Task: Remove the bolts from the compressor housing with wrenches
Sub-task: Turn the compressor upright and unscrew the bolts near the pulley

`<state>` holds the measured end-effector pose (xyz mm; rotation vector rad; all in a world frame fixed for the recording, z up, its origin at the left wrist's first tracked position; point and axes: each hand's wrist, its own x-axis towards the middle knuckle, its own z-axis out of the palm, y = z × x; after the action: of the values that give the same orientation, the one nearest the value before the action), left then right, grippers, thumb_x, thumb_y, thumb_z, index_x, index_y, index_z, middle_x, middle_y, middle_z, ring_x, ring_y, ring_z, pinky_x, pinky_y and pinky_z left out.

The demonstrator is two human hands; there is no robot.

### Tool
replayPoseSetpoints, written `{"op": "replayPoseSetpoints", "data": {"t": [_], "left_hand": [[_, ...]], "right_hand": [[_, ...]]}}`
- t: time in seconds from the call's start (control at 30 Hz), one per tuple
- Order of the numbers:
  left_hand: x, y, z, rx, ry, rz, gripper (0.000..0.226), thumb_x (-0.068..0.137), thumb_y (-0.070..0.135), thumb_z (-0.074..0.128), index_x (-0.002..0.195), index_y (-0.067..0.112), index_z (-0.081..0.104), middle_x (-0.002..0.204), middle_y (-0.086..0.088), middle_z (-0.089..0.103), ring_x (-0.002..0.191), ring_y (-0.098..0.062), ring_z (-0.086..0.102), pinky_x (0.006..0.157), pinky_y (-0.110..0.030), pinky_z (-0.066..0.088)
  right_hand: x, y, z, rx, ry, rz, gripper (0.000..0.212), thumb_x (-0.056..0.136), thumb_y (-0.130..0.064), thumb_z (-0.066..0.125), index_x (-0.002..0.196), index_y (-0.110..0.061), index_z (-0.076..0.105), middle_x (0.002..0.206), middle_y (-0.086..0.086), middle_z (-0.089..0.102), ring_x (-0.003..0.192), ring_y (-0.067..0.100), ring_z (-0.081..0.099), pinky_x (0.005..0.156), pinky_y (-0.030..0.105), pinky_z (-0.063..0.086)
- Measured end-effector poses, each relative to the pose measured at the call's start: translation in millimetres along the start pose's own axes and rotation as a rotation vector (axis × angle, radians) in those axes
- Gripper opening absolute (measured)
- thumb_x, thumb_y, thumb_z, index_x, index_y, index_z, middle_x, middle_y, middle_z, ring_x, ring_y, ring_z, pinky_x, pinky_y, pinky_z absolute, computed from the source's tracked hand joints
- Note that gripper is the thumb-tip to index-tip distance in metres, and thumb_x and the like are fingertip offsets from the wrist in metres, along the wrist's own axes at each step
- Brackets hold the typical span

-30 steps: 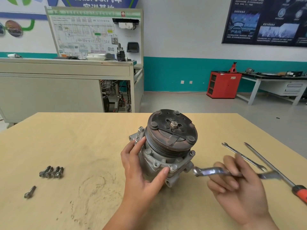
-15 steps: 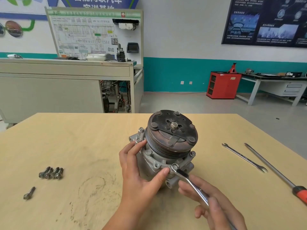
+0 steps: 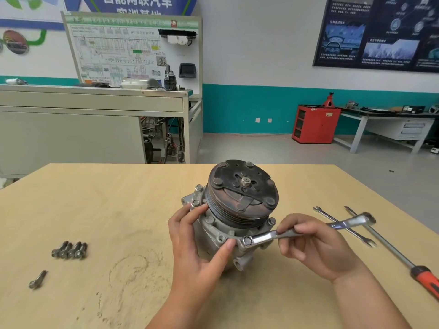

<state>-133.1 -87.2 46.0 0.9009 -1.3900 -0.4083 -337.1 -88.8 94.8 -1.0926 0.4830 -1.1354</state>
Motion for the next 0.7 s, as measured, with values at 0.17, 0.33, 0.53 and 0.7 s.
{"op": "replayPoseSetpoints", "data": {"t": [0.17, 0.33, 0.53, 0.7], "left_hand": [[1.8, 1.7, 0.4, -0.009, -0.013, 0.010, 0.062, 0.063, 0.043, 0.069, 0.120, 0.031, 0.047, 0.133, 0.000, 0.038, 0.135, -0.012, 0.034, 0.111, -0.026, 0.031], [1.2, -0.6, 1.0, -0.006, -0.031, 0.053, 0.065, 0.065, 0.040, 0.070, 0.123, 0.028, 0.045, 0.139, -0.004, 0.037, 0.139, -0.011, 0.030, 0.110, -0.012, 0.024], [1.6, 0.1, 1.2, -0.012, -0.014, 0.078, 0.060, 0.068, 0.040, 0.069, 0.122, 0.028, 0.047, 0.135, -0.006, 0.041, 0.136, -0.015, 0.034, 0.110, -0.016, 0.027], [1.9, -1.1, 1.8, -0.018, 0.003, 0.085, 0.057, 0.069, 0.042, 0.068, 0.122, 0.030, 0.048, 0.133, -0.004, 0.042, 0.134, -0.014, 0.036, 0.109, -0.016, 0.028]], "right_hand": [[-29.0, 5.5, -0.3, 0.418, -0.170, -0.145, 0.036, 0.096, -0.003, 0.024, 0.119, 0.020, 0.040, 0.113, 0.047, 0.048, 0.066, 0.035, 0.050, 0.068, 0.039, 0.029], [-57.4, 32.0, 31.8, -0.099, 0.294, -0.102, 0.055, 0.057, -0.042, 0.078, 0.101, -0.011, 0.069, 0.111, 0.014, 0.068, 0.073, 0.039, 0.069, 0.043, 0.024, 0.047], [-65.7, 55.3, 66.9, -0.252, 0.415, -0.198, 0.042, 0.063, -0.014, 0.041, 0.100, -0.003, 0.057, 0.100, -0.008, 0.073, 0.084, 0.025, 0.072, 0.038, 0.020, 0.043], [-61.1, 55.3, 70.4, -0.497, 0.380, -0.268, 0.039, 0.071, -0.022, 0.038, 0.100, -0.014, 0.064, 0.097, -0.015, 0.072, 0.080, 0.019, 0.072, 0.045, 0.019, 0.042]]}}
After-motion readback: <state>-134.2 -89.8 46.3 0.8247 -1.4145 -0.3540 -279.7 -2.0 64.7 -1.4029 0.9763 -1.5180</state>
